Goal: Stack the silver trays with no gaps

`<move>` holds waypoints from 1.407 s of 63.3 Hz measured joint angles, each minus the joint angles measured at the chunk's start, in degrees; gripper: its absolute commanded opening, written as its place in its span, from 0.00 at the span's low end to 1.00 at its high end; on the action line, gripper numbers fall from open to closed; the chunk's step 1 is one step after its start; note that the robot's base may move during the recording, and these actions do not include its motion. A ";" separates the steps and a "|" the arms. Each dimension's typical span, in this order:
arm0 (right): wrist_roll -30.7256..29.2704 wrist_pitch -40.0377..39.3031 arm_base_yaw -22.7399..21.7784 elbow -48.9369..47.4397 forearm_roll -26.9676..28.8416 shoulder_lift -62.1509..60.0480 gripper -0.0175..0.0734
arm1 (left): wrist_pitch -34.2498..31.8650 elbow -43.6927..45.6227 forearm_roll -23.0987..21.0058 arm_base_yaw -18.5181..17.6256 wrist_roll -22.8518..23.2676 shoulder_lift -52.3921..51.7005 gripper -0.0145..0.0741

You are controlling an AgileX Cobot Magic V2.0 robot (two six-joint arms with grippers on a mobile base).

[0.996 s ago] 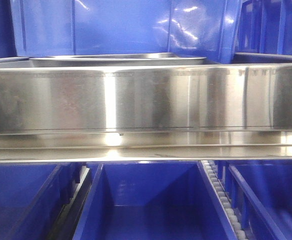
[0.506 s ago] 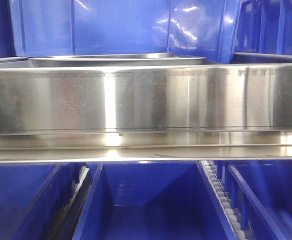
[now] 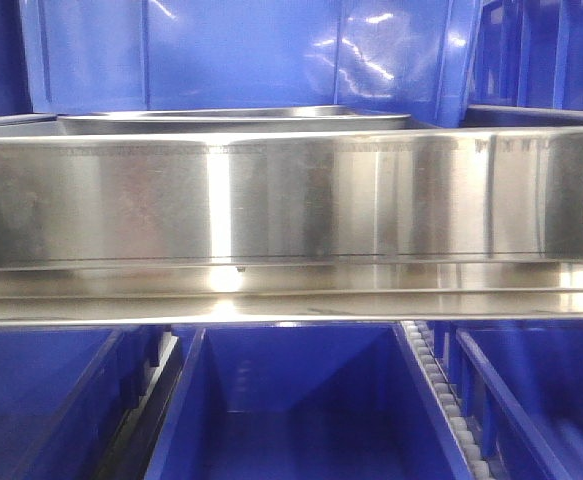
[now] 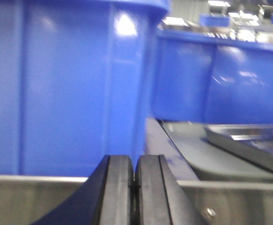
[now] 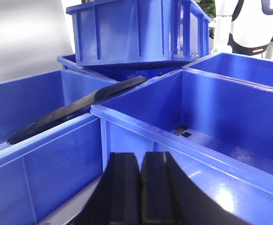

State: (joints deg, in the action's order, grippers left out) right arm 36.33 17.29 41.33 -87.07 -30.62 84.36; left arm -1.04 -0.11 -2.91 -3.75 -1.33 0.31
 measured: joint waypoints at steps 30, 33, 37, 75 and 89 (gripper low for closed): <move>0.00 0.00 0.00 0.00 0.00 0.00 0.10 | -0.37 0.00 4.07 -0.69 0.00 0.00 0.17; 0.00 0.00 0.00 0.00 0.00 0.00 0.10 | -0.37 0.00 4.50 -0.69 0.00 0.00 0.17; 0.00 0.00 0.00 0.00 0.00 0.00 0.10 | -0.28 0.00 4.89 -0.69 0.00 0.00 0.17; 0.00 0.00 0.00 0.00 0.00 0.00 0.10 | -0.28 0.00 5.25 -0.69 0.00 0.00 0.17; 0.00 0.00 0.00 0.00 -0.08 0.00 0.10 | -0.14 0.00 5.25 -0.69 0.00 0.00 0.17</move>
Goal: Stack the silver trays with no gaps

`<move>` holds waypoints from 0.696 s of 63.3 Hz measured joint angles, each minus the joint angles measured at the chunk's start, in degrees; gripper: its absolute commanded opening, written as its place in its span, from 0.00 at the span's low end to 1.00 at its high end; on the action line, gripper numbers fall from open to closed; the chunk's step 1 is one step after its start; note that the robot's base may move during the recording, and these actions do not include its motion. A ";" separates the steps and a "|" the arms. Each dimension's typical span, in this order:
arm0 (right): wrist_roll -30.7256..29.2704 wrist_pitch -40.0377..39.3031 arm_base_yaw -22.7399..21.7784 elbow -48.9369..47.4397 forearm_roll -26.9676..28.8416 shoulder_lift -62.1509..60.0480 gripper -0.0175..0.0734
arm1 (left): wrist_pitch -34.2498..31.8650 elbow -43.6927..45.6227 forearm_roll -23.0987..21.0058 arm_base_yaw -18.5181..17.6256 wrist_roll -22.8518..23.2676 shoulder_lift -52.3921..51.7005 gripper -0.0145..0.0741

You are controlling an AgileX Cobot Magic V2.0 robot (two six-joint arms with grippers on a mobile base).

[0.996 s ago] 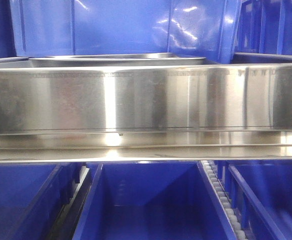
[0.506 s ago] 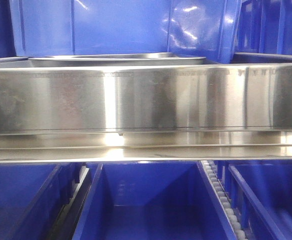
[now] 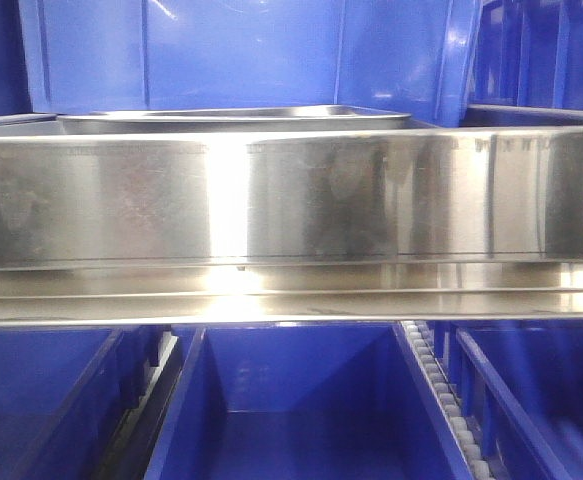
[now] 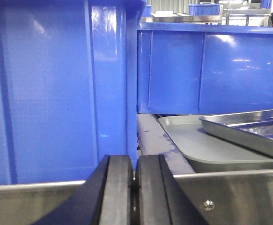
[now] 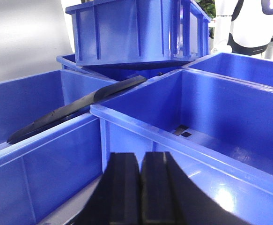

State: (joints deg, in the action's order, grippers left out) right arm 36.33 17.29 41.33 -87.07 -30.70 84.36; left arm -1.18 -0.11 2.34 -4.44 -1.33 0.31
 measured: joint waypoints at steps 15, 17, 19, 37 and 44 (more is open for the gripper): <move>0.00 0.00 0.00 0.00 0.00 0.00 0.10 | 0.00 0.00 0.00 0.00 0.00 0.00 0.17; 0.00 0.00 0.00 0.00 0.00 0.00 0.10 | 0.00 0.00 0.00 0.00 0.00 0.00 0.17; 0.00 0.00 0.00 0.00 0.00 0.00 0.10 | 0.00 0.00 0.00 0.00 0.00 0.00 0.17; 0.00 -0.75 4.20 13.97 0.00 -11.90 0.10 | 0.00 0.00 0.00 0.00 0.00 0.00 0.17; -0.10 -4.75 5.10 25.56 0.85 -21.34 0.10 | 0.00 0.00 0.00 0.00 0.00 0.00 0.17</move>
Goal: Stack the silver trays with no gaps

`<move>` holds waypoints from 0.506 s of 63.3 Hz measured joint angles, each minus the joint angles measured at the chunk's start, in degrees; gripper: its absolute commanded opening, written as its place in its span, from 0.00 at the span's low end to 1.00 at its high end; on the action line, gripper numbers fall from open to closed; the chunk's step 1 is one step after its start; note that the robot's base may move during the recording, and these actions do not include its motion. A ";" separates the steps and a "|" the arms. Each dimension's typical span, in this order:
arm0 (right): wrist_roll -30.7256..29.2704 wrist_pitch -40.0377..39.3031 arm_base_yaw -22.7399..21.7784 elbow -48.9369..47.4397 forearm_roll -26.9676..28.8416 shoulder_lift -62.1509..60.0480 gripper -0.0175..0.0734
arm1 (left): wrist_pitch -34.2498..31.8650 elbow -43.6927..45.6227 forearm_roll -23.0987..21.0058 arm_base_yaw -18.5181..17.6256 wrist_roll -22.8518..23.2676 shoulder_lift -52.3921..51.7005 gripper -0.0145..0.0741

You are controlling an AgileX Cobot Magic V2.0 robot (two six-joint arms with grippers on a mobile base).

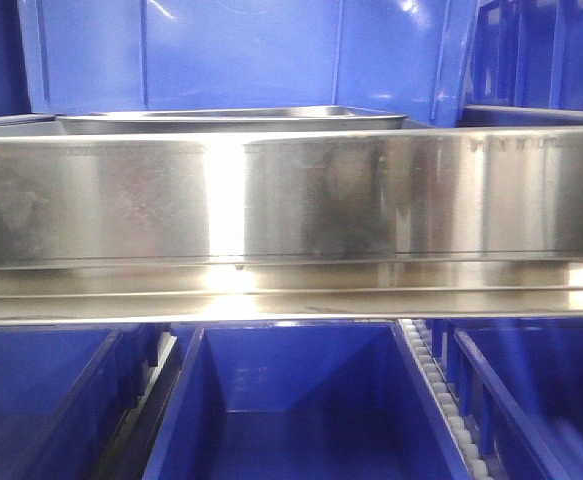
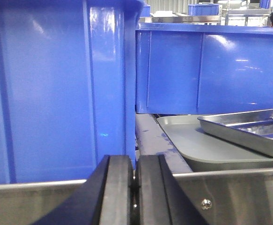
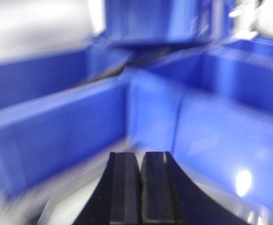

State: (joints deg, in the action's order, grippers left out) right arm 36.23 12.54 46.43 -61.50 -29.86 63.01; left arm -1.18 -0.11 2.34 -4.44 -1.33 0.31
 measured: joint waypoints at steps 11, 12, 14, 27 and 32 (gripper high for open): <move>0.00 -8.99 -3.28 19.28 0.43 -17.59 0.10 | 0.00 0.00 0.00 0.00 0.00 0.00 0.17; 0.00 -10.08 -4.24 21.50 0.43 -19.72 0.10 | 0.00 0.00 0.00 0.00 0.00 0.00 0.17; 0.00 -11.52 -5.65 24.38 0.43 -22.60 0.10 | 0.00 0.00 0.00 0.00 0.00 0.00 0.17; 0.00 -17.78 -19.33 42.95 0.43 -43.12 0.10 | 0.00 0.00 0.00 0.00 0.00 0.00 0.17; 0.00 -17.92 -25.13 48.19 0.43 -48.77 0.10 | 0.00 0.00 0.00 0.00 0.00 0.00 0.17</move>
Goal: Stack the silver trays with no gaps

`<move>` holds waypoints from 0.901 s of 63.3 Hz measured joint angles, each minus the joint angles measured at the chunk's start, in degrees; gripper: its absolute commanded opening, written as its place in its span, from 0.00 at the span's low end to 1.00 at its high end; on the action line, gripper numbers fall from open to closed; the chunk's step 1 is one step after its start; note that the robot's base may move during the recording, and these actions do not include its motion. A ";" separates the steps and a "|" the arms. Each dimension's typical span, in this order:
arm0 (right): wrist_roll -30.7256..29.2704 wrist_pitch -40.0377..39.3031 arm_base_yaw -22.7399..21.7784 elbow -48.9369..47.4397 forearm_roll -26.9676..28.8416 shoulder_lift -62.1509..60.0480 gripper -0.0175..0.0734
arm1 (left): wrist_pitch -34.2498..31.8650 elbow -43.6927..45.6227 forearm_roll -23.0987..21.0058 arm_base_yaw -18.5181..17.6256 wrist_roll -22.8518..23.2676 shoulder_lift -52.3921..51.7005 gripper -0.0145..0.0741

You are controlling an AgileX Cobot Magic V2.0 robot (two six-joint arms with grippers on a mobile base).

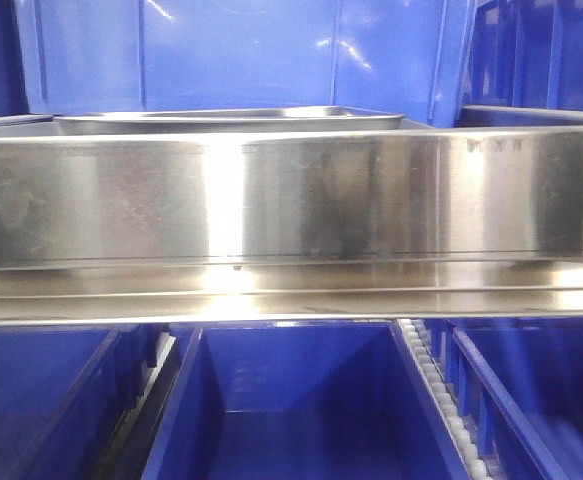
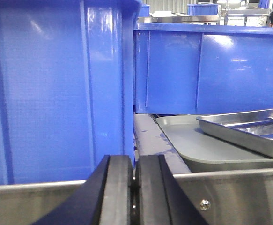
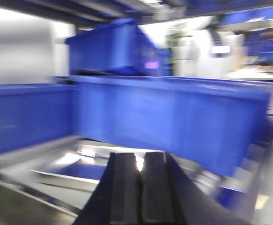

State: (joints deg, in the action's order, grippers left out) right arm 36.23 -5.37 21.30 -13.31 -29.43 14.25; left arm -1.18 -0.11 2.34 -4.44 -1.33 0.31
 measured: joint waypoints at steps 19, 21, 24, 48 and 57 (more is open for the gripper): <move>0.00 0.00 -19.06 12.27 0.00 -11.15 0.10 | 0.00 0.00 0.00 0.00 0.00 0.00 0.17; 0.00 0.00 -20.51 12.75 0.00 -11.63 0.10 | 0.00 0.00 0.00 0.00 0.00 0.00 0.17; 0.00 0.00 -22.07 13.19 0.00 -12.20 0.10 | 0.00 0.00 0.00 0.00 0.00 0.00 0.17; 0.00 4.04 -23.73 13.33 0.00 -13.78 0.10 | 0.12 0.00 0.00 0.00 0.00 0.00 0.17; 0.00 4.13 -23.73 13.33 -0.75 -13.78 0.10 | 0.12 0.00 0.00 0.00 0.00 0.00 0.17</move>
State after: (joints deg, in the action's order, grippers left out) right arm 36.23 -1.24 -2.43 0.02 -30.18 0.47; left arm -1.05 -0.11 2.34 -4.44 -1.33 0.31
